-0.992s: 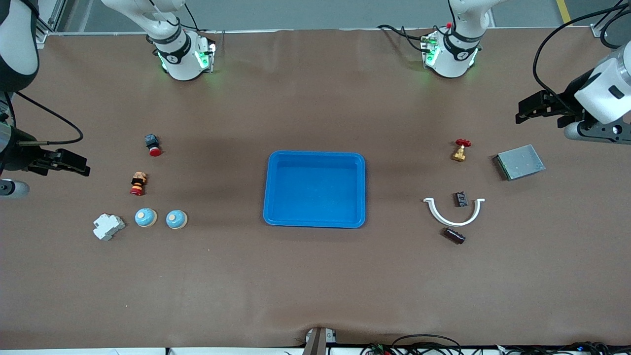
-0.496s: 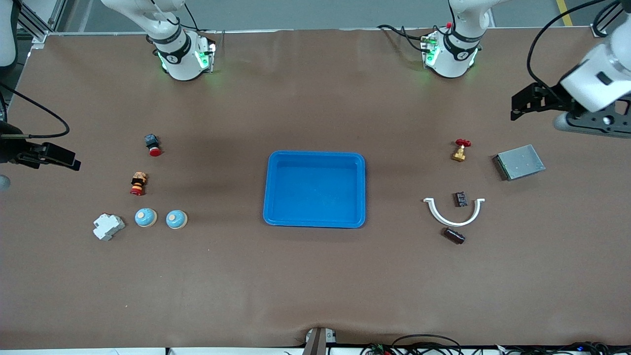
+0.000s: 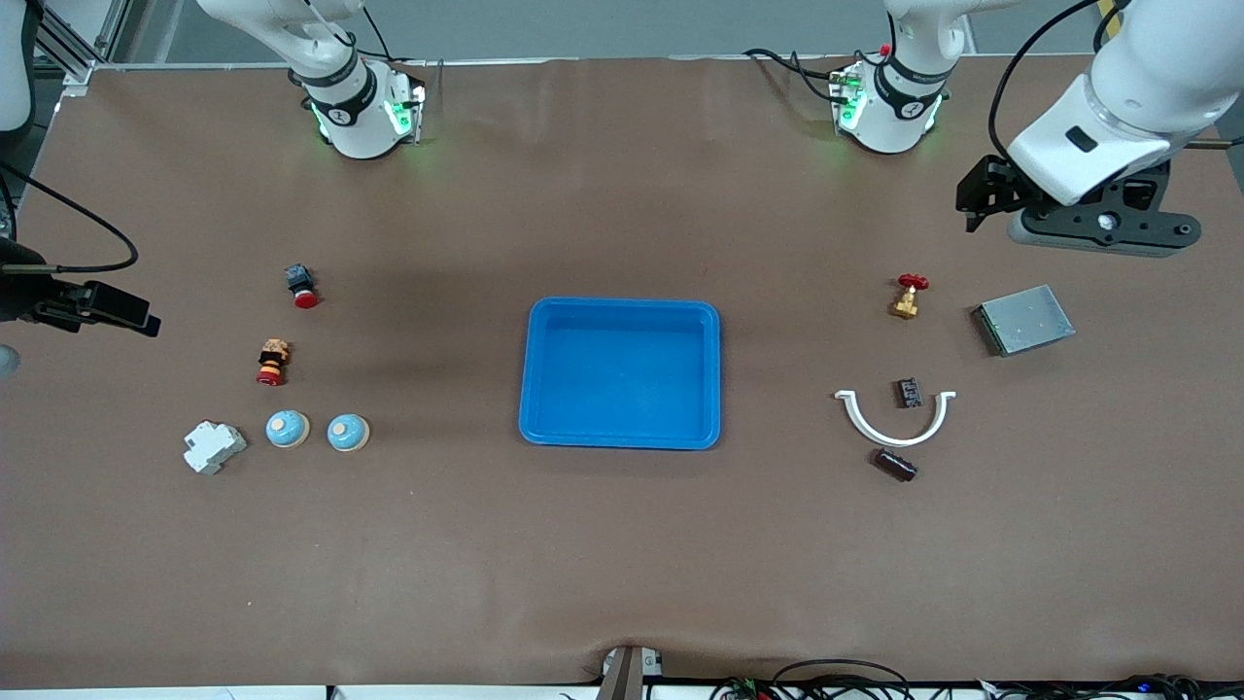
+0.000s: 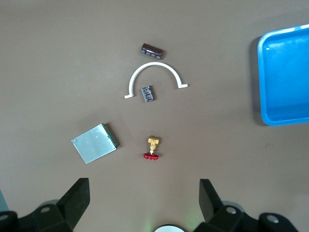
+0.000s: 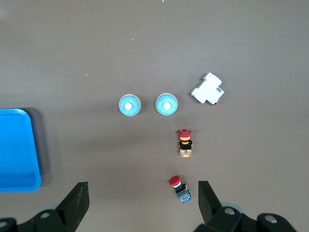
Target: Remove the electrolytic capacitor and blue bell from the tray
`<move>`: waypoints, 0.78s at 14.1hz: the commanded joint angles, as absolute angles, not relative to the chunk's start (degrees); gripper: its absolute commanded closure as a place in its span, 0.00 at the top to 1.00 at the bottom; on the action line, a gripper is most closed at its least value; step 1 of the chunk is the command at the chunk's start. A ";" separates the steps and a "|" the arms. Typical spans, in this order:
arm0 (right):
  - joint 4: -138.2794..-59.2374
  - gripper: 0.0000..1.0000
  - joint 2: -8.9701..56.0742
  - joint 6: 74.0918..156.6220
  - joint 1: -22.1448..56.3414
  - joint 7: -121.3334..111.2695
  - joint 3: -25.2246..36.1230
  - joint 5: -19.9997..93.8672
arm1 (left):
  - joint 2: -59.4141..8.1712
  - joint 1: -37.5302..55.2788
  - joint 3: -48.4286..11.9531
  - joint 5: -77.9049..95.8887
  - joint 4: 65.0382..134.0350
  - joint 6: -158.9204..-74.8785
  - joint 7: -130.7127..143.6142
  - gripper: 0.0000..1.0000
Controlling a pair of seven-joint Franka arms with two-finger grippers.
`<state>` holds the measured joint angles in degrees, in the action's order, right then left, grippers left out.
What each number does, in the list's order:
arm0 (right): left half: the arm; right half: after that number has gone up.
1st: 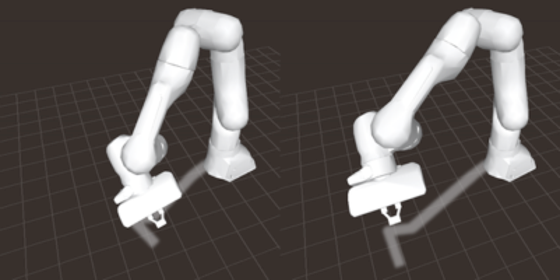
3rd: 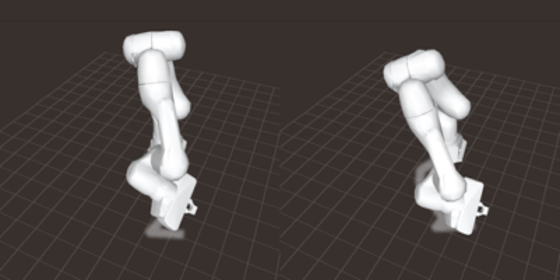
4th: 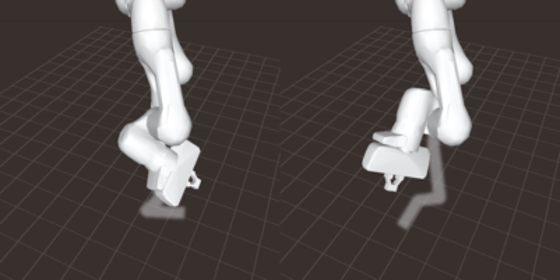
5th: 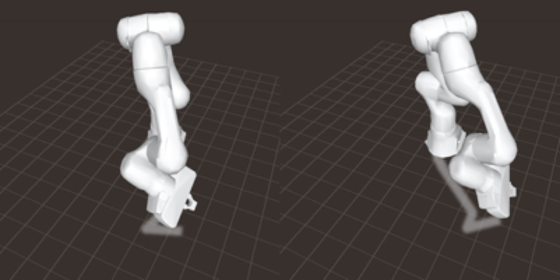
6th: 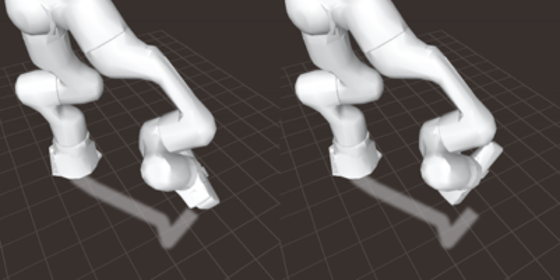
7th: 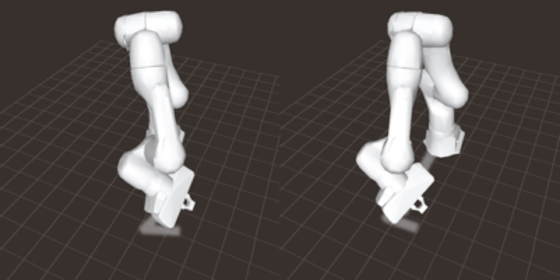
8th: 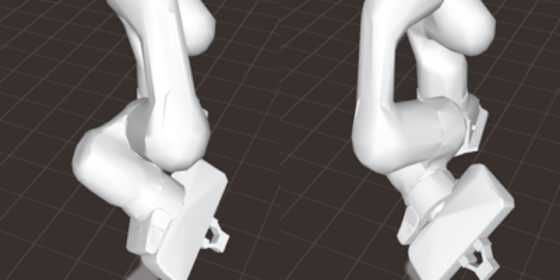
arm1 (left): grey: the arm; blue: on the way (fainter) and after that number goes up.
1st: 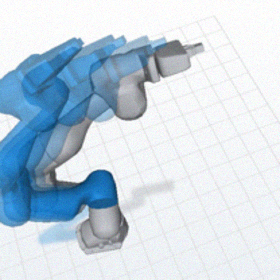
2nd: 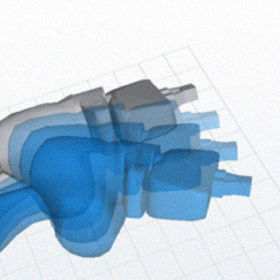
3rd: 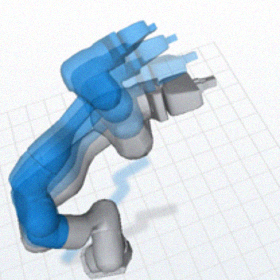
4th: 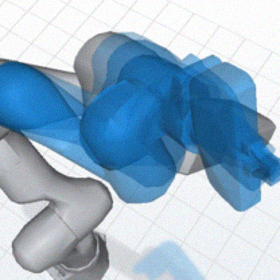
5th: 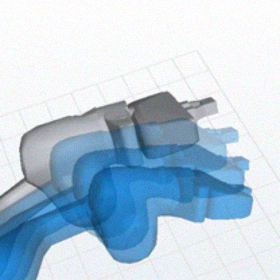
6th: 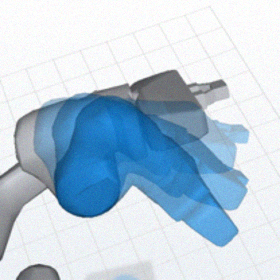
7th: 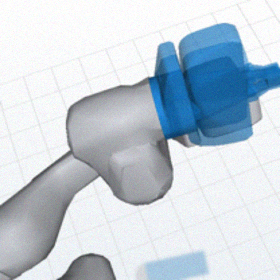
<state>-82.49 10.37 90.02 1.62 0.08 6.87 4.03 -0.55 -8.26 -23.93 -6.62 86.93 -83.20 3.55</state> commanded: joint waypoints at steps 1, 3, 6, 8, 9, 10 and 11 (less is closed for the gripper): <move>-84.55 1.00 8.26 90.18 0.97 -0.79 7.47 5.27 | -1.23 0.05 -14.90 -7.47 86.22 -83.23 3.60 1.00; -84.55 1.00 8.26 90.35 -0.52 -2.89 6.77 5.36 | -1.41 2.81 -10.39 -6.95 86.13 -83.41 3.52 1.00; -84.55 1.00 8.35 90.53 -1.32 -3.16 6.68 6.06 | -1.32 2.64 -10.28 -6.24 86.13 -83.41 3.43 1.00; -84.55 1.00 8.18 90.18 -1.75 -3.25 6.59 6.07 | -1.14 2.11 -10.55 -5.54 86.13 -83.41 3.25 1.00; -84.55 1.00 8.09 90.18 -2.54 -3.43 5.81 6.06 | -0.79 2.02 -10.29 -3.54 86.13 -83.41 3.25 1.00; -84.55 1.00 7.65 90.09 -3.07 -3.86 5.28 6.06 | -0.70 1.93 -10.28 -2.82 86.13 -83.32 3.08 1.00; -84.64 1.00 7.47 90.09 -3.08 -3.87 5.27 6.06 | -0.62 1.93 -10.28 -2.73 86.13 -83.32 3.08 1.00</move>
<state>-82.49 10.15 90.03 -1.40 -2.97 6.88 5.34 -1.22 1.91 -10.75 -4.11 86.65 -83.35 3.55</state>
